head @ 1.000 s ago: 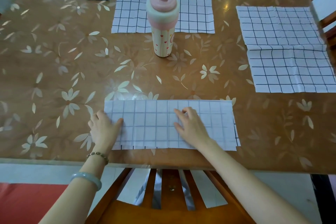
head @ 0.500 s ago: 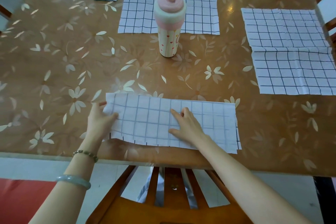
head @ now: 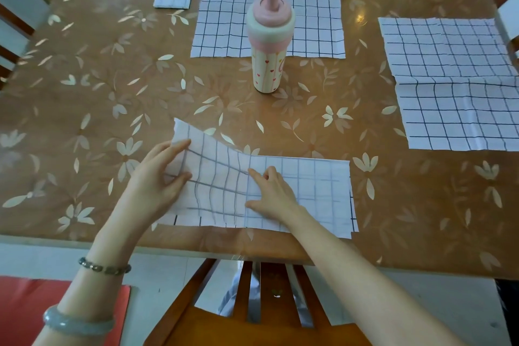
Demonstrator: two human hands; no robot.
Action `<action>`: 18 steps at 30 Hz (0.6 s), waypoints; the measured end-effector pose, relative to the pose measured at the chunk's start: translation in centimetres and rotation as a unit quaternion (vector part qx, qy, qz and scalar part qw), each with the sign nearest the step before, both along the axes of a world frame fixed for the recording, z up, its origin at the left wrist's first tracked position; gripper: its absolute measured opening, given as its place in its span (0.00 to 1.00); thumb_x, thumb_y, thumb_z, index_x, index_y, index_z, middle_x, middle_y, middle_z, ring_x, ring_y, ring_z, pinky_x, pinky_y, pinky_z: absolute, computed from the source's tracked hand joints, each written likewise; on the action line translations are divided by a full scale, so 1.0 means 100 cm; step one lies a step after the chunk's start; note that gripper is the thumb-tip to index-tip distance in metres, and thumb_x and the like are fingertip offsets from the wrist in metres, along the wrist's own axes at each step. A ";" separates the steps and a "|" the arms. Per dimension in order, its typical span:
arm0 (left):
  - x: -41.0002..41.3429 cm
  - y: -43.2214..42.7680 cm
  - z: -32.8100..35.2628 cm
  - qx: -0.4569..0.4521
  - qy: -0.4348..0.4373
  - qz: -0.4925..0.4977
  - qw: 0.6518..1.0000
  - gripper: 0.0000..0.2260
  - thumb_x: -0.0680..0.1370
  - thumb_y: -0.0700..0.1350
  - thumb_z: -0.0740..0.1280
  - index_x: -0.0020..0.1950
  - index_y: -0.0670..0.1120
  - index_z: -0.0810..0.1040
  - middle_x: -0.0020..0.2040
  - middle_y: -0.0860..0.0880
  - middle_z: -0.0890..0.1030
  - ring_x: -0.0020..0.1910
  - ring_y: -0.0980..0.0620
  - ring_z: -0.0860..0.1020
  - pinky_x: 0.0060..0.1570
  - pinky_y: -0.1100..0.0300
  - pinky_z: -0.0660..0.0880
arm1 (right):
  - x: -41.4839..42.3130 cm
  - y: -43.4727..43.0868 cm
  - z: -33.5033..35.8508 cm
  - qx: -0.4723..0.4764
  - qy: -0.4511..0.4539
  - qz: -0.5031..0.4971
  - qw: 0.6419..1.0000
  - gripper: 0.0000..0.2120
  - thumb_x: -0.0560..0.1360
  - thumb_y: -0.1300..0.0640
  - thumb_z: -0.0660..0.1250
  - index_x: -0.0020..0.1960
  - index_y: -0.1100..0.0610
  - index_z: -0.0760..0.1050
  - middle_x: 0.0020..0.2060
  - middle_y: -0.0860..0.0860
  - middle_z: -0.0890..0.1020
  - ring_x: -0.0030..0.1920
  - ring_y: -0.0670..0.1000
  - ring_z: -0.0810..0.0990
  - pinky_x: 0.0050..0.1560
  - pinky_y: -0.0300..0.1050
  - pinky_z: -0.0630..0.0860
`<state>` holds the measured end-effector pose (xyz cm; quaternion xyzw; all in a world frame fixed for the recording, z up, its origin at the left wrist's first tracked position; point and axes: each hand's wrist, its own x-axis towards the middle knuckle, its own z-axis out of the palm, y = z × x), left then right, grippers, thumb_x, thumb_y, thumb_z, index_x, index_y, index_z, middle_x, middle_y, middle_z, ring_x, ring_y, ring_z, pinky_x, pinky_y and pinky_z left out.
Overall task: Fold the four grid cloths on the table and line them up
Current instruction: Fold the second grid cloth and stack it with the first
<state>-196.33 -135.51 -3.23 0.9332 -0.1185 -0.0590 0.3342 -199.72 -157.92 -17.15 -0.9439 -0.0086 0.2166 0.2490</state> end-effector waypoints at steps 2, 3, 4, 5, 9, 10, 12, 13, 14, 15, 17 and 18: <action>-0.001 -0.015 0.006 -0.032 0.003 -0.019 0.999 0.25 0.74 0.36 0.71 0.70 0.48 0.72 0.61 0.56 0.72 0.62 0.61 0.68 0.61 0.67 0.63 | 0.000 -0.002 -0.002 0.006 0.001 -0.006 1.000 0.40 0.69 0.43 0.69 0.75 0.48 0.54 0.56 0.51 0.64 0.56 0.53 0.68 0.52 0.44 0.69; -0.002 -0.025 0.009 -0.052 0.008 -0.033 0.998 0.25 0.74 0.36 0.71 0.70 0.48 0.72 0.61 0.55 0.72 0.61 0.63 0.68 0.63 0.68 0.63 | 0.000 -0.002 -0.002 0.014 0.004 -0.012 1.000 0.40 0.69 0.43 0.70 0.75 0.47 0.54 0.55 0.51 0.64 0.56 0.52 0.68 0.52 0.44 0.70; -0.004 -0.035 0.011 -0.068 0.007 -0.050 0.996 0.25 0.74 0.36 0.71 0.70 0.47 0.71 0.61 0.55 0.72 0.60 0.65 0.67 0.63 0.72 0.62 | 0.000 -0.004 -0.003 0.035 0.013 -0.030 0.999 0.41 0.68 0.44 0.71 0.75 0.47 0.55 0.55 0.50 0.64 0.56 0.51 0.68 0.54 0.45 0.71; -0.005 -0.047 0.013 -0.078 0.000 -0.068 0.995 0.25 0.73 0.35 0.71 0.70 0.45 0.72 0.61 0.54 0.72 0.60 0.66 0.66 0.62 0.77 0.59 | 0.000 -0.006 -0.004 0.084 0.022 -0.065 0.994 0.41 0.68 0.45 0.72 0.75 0.47 0.57 0.55 0.49 0.64 0.56 0.50 0.68 0.56 0.45 0.71; -0.012 -0.098 0.013 -0.103 -0.011 -0.144 0.984 0.27 0.73 0.34 0.71 0.71 0.41 0.69 0.64 0.49 0.71 0.61 0.67 0.65 0.60 0.81 0.56 | -0.008 -0.034 0.005 0.333 0.012 -0.309 0.891 0.20 0.73 0.58 0.70 0.64 0.51 0.73 0.52 0.50 0.75 0.47 0.49 0.76 0.52 0.44 0.75; -0.015 -0.111 0.011 -0.102 0.005 -0.159 0.982 0.28 0.74 0.35 0.70 0.73 0.42 0.67 0.65 0.49 0.70 0.62 0.65 0.65 0.61 0.81 0.56 | -0.012 -0.047 0.009 0.339 -0.014 -0.356 0.871 0.14 0.75 0.60 0.67 0.60 0.51 0.75 0.50 0.50 0.78 0.47 0.49 0.78 0.51 0.44 0.76; -0.022 -0.137 0.004 -0.089 0.028 -0.181 0.979 0.29 0.76 0.36 0.67 0.75 0.44 0.63 0.70 0.48 0.67 0.63 0.58 0.69 0.60 0.75 0.61 | -0.022 -0.078 0.018 0.304 -0.069 -0.417 0.854 0.10 0.77 0.60 0.63 0.54 0.50 0.78 0.48 0.46 0.81 0.48 0.46 0.79 0.50 0.41 0.76; -0.026 -0.150 -0.001 -0.080 0.042 -0.190 0.978 0.29 0.76 0.36 0.66 0.76 0.45 0.62 0.71 0.48 0.65 0.61 0.53 0.71 0.59 0.68 0.66 | -0.030 -0.094 0.021 0.279 -0.087 -0.430 0.854 0.10 0.77 0.60 0.63 0.53 0.50 0.78 0.47 0.44 0.81 0.48 0.44 0.79 0.49 0.37 0.74; -0.031 -0.162 -0.006 -0.070 0.060 -0.198 0.976 0.29 0.77 0.36 0.65 0.76 0.45 0.60 0.72 0.47 0.64 0.59 0.49 0.73 0.57 0.61 0.70 | -0.037 -0.110 0.024 0.249 -0.095 -0.439 0.858 0.10 0.77 0.61 0.62 0.53 0.50 0.78 0.46 0.43 0.81 0.48 0.43 0.78 0.48 0.34 0.72; -0.035 -0.174 -0.012 -0.055 0.076 -0.205 0.974 0.29 0.77 0.36 0.64 0.76 0.45 0.59 0.73 0.47 0.62 0.57 0.46 0.74 0.55 0.55 0.72 | -0.044 -0.124 0.023 0.221 -0.089 -0.448 0.861 0.10 0.76 0.60 0.62 0.53 0.50 0.79 0.46 0.44 0.80 0.49 0.44 0.78 0.48 0.34 0.72; -0.041 -0.195 -0.027 -0.020 0.092 -0.217 0.972 0.29 0.77 0.37 0.63 0.77 0.44 0.57 0.75 0.47 0.59 0.51 0.42 0.77 0.45 0.52 0.73 | -0.057 -0.143 0.019 0.225 -0.044 -0.473 0.851 0.07 0.76 0.59 0.63 0.49 0.53 0.79 0.44 0.48 0.80 0.47 0.48 0.78 0.49 0.41 0.74; -0.044 -0.204 -0.035 -0.002 0.091 -0.222 0.971 0.29 0.77 0.36 0.62 0.77 0.43 0.56 0.75 0.46 0.58 0.46 0.41 0.76 0.40 0.54 0.70 | -0.062 -0.147 0.017 0.255 -0.015 -0.489 0.834 0.06 0.77 0.58 0.63 0.46 0.55 0.79 0.42 0.51 0.80 0.45 0.50 0.78 0.48 0.44 0.75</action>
